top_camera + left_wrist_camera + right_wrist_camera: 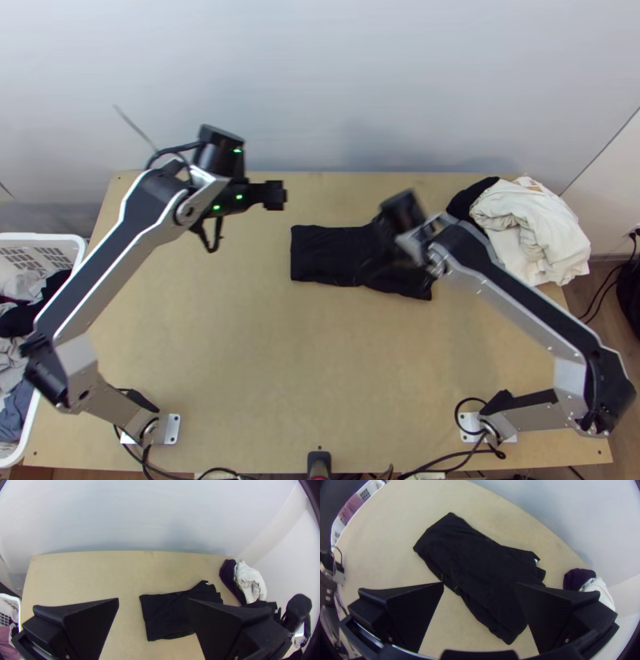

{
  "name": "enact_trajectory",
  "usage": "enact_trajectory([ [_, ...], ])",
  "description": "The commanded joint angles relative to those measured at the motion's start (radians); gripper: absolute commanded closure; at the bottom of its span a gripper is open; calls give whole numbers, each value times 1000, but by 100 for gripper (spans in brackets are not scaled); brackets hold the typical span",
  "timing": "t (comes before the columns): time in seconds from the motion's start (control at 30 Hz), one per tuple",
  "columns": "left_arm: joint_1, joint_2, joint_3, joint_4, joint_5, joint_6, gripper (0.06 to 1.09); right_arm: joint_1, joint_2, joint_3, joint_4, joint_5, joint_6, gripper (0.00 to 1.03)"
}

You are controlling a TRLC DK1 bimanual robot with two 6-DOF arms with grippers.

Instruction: Fold the t-shirt

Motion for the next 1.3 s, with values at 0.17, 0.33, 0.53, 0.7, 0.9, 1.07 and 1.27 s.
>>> enact_trajectory([
  [0.17,136,-143,-195,7,0,-6,11,179,-30,-373,351,152,-268,4],
  [0.33,157,-155,-219,12,0,-4,11,185,-23,-506,539,171,-391,4],
  [0.53,162,-163,-257,30,0,-4,11,180,3,-601,697,202,-504,4],
  [0.7,165,-174,-302,49,0,-6,11,156,41,-655,911,237,-623,4],
  [0.9,179,-183,-330,63,0,2,11,107,98,-646,1044,240,-695,4],
  [1.07,190,-182,-330,77,8,7,11,93,127,-635,1061,240,-739,4],
  [1.27,190,-182,-333,78,9,7,11,93,135,-644,1061,240,-753,4],
])
